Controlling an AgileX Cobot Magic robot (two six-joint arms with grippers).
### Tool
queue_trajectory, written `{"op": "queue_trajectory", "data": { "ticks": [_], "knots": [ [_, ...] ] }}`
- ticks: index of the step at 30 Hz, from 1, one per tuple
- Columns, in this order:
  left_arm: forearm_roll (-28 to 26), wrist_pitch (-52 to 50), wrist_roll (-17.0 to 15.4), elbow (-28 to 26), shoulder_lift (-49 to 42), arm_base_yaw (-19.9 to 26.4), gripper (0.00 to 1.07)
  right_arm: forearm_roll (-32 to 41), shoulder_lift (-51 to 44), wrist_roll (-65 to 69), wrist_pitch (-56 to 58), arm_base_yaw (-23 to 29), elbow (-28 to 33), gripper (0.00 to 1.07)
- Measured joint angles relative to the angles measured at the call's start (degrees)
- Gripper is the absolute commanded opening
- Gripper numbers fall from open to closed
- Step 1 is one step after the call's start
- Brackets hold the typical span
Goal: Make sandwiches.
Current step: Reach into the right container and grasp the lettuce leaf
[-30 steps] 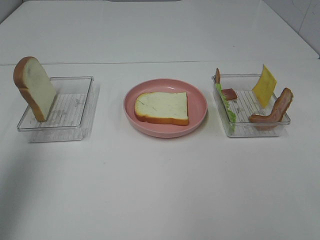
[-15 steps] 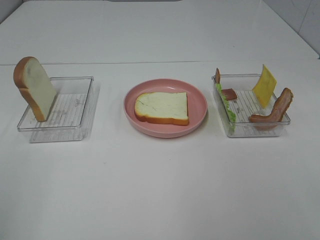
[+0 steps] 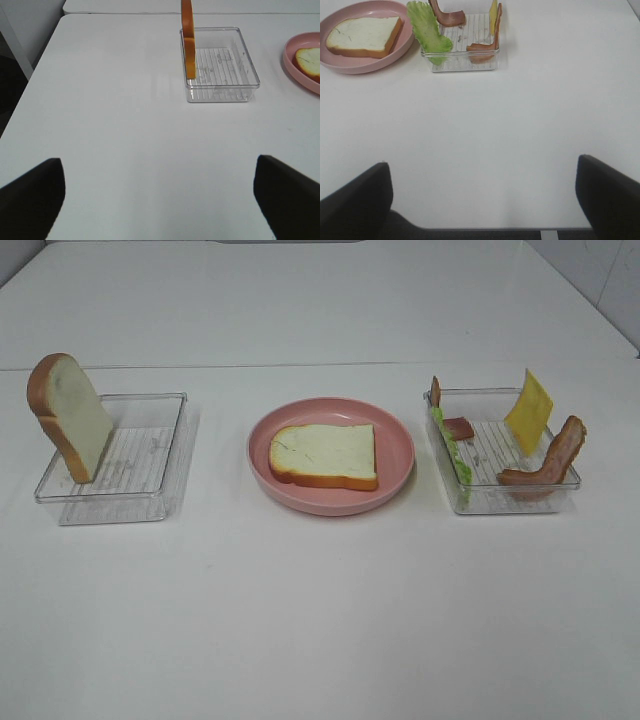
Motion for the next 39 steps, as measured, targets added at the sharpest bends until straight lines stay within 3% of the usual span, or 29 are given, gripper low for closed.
{"op": "queue_trajectory", "data": {
  "ticks": [23, 25, 28, 30, 33, 34, 36, 38, 39],
  "knots": [
    [0.0, -0.1, 0.0, 0.0, 0.0, 0.0, 0.93, 0.9, 1.2, 0.0, 0.0, 0.0, -0.1, 0.96],
    [-0.6, -0.1, 0.0, 0.0, 0.0, 0.0, 0.93, 1.0, 9.4, 0.0, -0.1, 0.0, -2.1, 0.96],
    [-0.7, -0.1, 0.0, 0.0, 0.0, 0.0, 0.93, 1.0, 11.7, 0.0, -0.1, 0.0, -2.8, 0.96],
    [-0.9, -0.1, 0.0, 0.0, 0.0, 0.0, 0.93, 1.0, 24.5, 0.2, -0.2, 0.0, -8.4, 0.96],
    [-1.0, -0.1, 0.0, 0.0, 0.0, 0.0, 0.93, 1.0, 27.3, 0.5, -0.3, 0.0, -9.9, 0.96],
    [-1.0, -0.1, 0.0, 0.0, 0.0, 0.0, 0.93, 1.0, 34.5, 1.1, -0.5, 0.0, -13.8, 0.96],
    [-1.0, -0.1, 0.0, 0.0, 0.0, 0.0, 0.93, 1.0, 38.0, 1.5, -0.6, 0.0, -15.5, 0.96],
    [-1.3, -0.1, 0.0, 0.0, 0.0, 0.0, 0.93, 1.1, 50.8, 3.2, -1.6, 0.0, -24.1, 0.96],
    [-1.3, -0.1, 0.0, 0.0, 0.0, 0.0, 0.93, 1.1, 50.8, 3.2, -1.6, 0.0, -24.1, 0.96]
  ]
}}
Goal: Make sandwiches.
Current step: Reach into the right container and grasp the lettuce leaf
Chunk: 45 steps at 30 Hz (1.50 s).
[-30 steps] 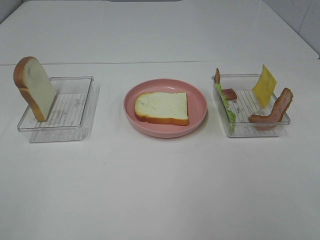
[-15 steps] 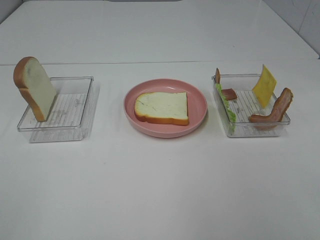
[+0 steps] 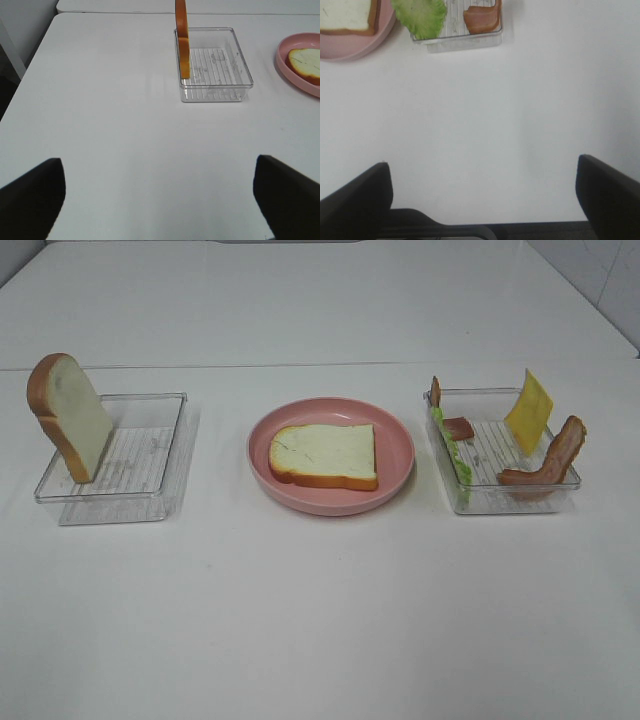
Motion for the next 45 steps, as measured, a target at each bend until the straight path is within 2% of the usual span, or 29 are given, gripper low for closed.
{"op": "queue_trajectory", "data": {
  "ticks": [2, 3, 5, 6, 7, 8, 10, 11, 12, 13, 15, 16, 18, 26, 33, 45],
  "knots": [
    [-0.3, 0.0, 0.0, 0.0, 0.0, 0.0, 0.93, 0.4, 8.7, 1.0, -0.2, 0.0, -6.5, 0.96],
    [-0.3, 0.0, 0.0, 0.0, 0.0, 0.0, 0.93, 0.4, 8.7, 1.0, -0.2, 0.0, -6.5, 0.96],
    [-0.3, 0.0, 0.0, 0.0, 0.0, 0.0, 0.93, 1.0, 16.4, 0.9, -0.5, 0.0, -12.1, 0.96],
    [-0.3, 0.0, 0.0, 0.0, 0.0, 0.0, 0.93, 1.0, 16.4, 0.9, -0.5, 0.0, -12.1, 0.96],
    [-0.3, 0.0, 0.0, 0.0, 0.0, 0.0, 0.93, 1.3, 20.9, 0.9, -1.5, 0.0, -15.9, 0.96],
    [-0.3, 0.0, 0.0, 0.0, 0.0, 0.0, 0.93, 1.3, 20.9, 0.9, -1.5, 0.0, -15.9, 0.96],
    [-0.3, 0.0, 0.0, 0.0, 0.0, 0.0, 0.93, 2.1, 28.1, 0.9, -3.3, 0.7, -21.1, 0.96],
    [-0.3, 0.0, 0.0, 0.0, 0.0, 0.0, 0.93, 2.1, 28.1, 0.9, -3.3, 0.7, -21.1, 0.96],
    [-0.3, 0.0, 0.0, 0.0, 0.0, 0.0, 0.93, 2.2, 32.3, 0.9, -3.3, 2.6, -24.2, 0.96],
    [-0.3, 0.0, 0.0, 0.0, 0.0, 0.0, 0.93, 2.2, 32.3, 0.9, -3.3, 2.6, -24.2, 0.96],
    [-0.3, 0.0, 0.0, 0.0, 0.0, 0.0, 0.93, 1.4, 38.4, 1.7, -3.7, 7.0, -28.1, 0.96],
    [-0.3, 0.0, 0.0, 0.0, 0.0, 0.0, 0.93, 1.4, 38.4, 1.7, -3.7, 7.0, -28.1, 0.96],
    [-0.3, 0.0, 0.0, 0.0, 0.0, 0.0, 0.93, 0.3, 44.1, 3.3, -4.1, 11.9, -31.1, 0.96],
    [-0.3, 0.0, 0.0, 0.0, 0.0, 0.0, 0.93, -0.2, 56.6, 4.0, -5.4, 18.6, -37.4, 0.96],
    [-0.3, 0.0, 0.0, 0.0, 0.0, 0.0, 0.93, -0.3, 64.3, 4.0, -6.4, 19.3, -41.5, 0.96],
    [-0.3, 0.0, 0.0, 0.0, 0.0, 0.0, 0.93, -2.9, 71.5, 3.9, -6.6, 19.3, -42.1, 0.96]
  ]
}}
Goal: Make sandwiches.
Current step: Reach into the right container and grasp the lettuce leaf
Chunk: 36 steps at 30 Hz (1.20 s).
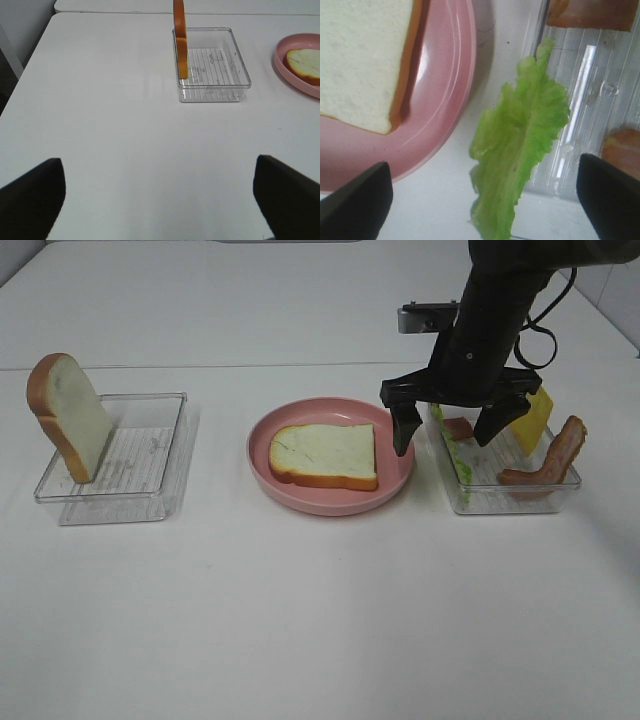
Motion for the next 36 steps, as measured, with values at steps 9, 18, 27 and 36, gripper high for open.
{"op": "queue_trajectory", "data": {
  "ticks": [9, 18, 27, 36],
  "knots": [
    [0.0, 0.0, 0.1, 0.0, 0.0, 0.0, 0.93, -0.5, 1.4, -1.4, 0.0, 0.0, 0.0, 0.93],
    [0.0, 0.0, 0.1, 0.0, 0.0, 0.0, 0.93, -2.1, 1.5, -1.3, 0.0, 0.0, 0.0, 0.43],
    [0.0, 0.0, 0.1, 0.0, 0.0, 0.0, 0.93, -2.6, 1.5, 0.0, 0.0, 0.0, 0.0, 0.37],
    [0.0, 0.0, 0.1, 0.0, 0.0, 0.0, 0.93, -2.6, 1.5, 0.0, 1.0, 0.0, -0.1, 0.2]
  ]
}}
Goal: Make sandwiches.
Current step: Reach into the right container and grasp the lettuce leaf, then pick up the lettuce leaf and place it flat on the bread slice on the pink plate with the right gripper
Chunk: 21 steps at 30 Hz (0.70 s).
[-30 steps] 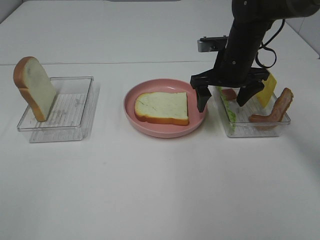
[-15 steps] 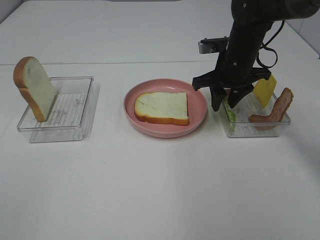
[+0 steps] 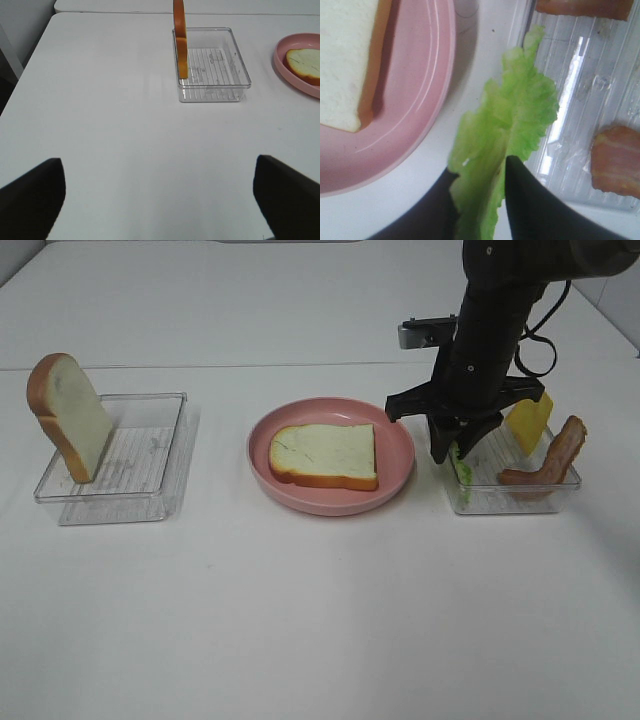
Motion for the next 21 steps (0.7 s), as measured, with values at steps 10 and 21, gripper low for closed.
{"op": "queue_trajectory", "data": {
  "ticks": [10, 21],
  "knots": [
    [0.0, 0.0, 0.0, 0.0, 0.0, 0.0, 0.93, -0.4, -0.2, 0.2, 2.3, 0.0, -1.0, 0.0],
    [0.0, 0.0, 0.0, 0.0, 0.0, 0.0, 0.93, 0.5, -3.0, 0.6, 9.9, 0.0, -4.4, 0.0]
  ]
}}
